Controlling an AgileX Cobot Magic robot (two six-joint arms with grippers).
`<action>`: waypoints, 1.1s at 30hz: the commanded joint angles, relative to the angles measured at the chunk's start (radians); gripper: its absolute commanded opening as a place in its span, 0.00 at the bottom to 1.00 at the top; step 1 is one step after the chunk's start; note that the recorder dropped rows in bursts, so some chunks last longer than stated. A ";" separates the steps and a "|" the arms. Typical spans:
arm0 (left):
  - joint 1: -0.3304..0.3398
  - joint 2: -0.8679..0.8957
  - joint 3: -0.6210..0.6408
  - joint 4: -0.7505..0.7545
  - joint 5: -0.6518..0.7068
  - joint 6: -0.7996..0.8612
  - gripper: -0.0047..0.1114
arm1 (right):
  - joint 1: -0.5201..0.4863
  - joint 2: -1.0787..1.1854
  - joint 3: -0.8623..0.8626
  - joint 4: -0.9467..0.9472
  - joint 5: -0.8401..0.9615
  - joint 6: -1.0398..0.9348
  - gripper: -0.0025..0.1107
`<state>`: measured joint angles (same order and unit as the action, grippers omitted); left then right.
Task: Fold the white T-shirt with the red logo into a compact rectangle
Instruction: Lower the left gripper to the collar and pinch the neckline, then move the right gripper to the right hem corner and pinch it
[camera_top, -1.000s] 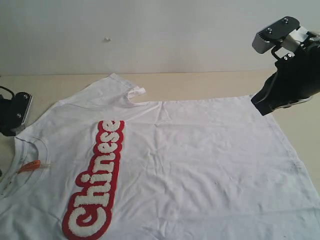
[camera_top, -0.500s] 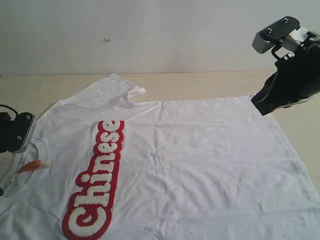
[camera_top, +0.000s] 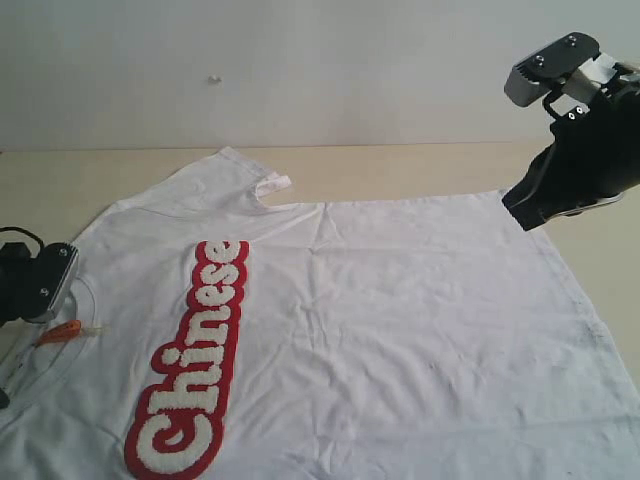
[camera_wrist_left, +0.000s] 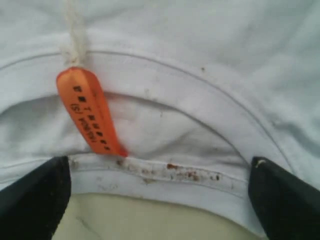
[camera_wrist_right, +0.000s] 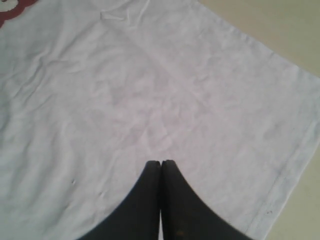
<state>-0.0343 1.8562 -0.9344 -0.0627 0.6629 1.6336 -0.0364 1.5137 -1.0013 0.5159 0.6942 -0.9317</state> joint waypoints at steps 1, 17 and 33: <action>0.003 0.006 0.001 -0.005 0.001 0.011 0.84 | 0.002 0.000 -0.003 0.007 -0.008 -0.009 0.02; 0.003 0.053 0.001 0.045 -0.042 0.011 0.84 | 0.002 0.000 -0.003 0.007 -0.011 -0.009 0.23; 0.003 0.053 0.001 0.045 -0.042 0.011 0.84 | 0.002 0.000 -0.003 0.102 0.026 -0.009 0.75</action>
<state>-0.0343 1.8832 -0.9430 -0.0496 0.6715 1.6418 -0.0364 1.5137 -1.0013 0.6099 0.7001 -0.9317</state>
